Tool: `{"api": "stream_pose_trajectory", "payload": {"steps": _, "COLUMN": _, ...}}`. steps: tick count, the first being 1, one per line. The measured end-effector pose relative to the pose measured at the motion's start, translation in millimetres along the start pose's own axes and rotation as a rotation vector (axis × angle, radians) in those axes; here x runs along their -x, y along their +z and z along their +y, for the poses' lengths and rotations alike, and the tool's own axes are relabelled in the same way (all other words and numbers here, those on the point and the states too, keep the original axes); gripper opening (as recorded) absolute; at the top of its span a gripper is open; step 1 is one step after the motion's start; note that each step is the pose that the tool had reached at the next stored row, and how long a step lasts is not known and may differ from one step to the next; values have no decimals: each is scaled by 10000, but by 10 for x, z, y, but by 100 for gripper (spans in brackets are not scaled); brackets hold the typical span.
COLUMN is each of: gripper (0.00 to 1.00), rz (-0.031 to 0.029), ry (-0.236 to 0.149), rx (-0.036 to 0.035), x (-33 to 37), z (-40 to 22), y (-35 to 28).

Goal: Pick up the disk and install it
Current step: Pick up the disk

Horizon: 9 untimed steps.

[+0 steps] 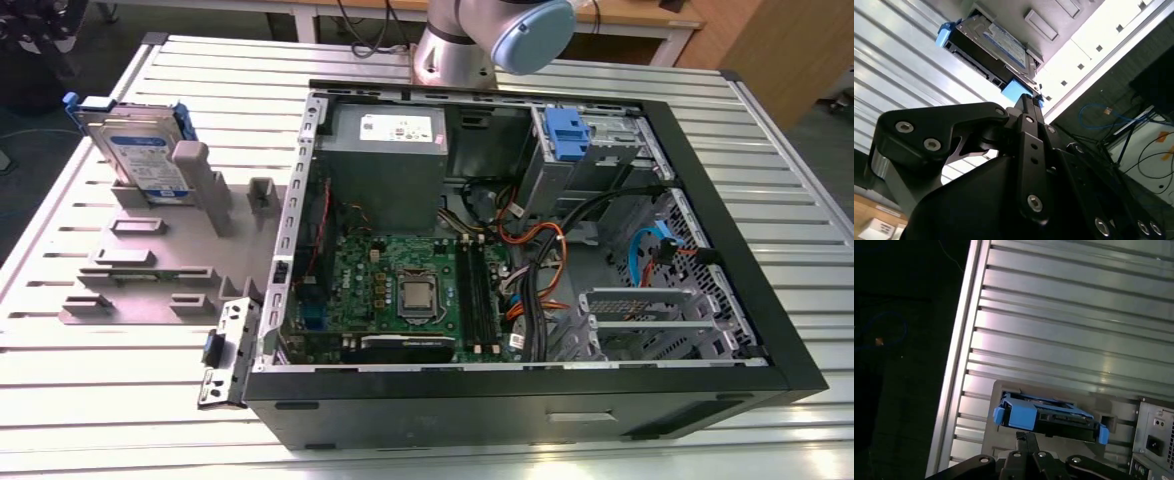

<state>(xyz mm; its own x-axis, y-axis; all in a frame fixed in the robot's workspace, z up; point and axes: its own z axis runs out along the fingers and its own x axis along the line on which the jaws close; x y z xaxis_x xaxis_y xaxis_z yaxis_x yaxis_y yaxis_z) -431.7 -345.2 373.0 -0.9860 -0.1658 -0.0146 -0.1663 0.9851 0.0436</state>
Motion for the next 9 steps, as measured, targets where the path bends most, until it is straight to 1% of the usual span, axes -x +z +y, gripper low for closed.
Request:
{"api": "stream_pose_trajectory", "payload": {"steps": 4, "gripper": 11, "rz": 26, "ry": -579, "rx": 8, "x": 0, "z": 0, "y": 0}}
{"api": "stream_pose_trajectory", "payload": {"steps": 7, "gripper": 11, "rz": 38, "ry": -866, "rx": 12, "x": 0, "z": 0, "y": 1}}
{"api": "stream_pose_trajectory", "payload": {"steps": 9, "gripper": 11, "rz": 44, "ry": -991, "rx": 14, "x": 0, "z": 0, "y": 1}}
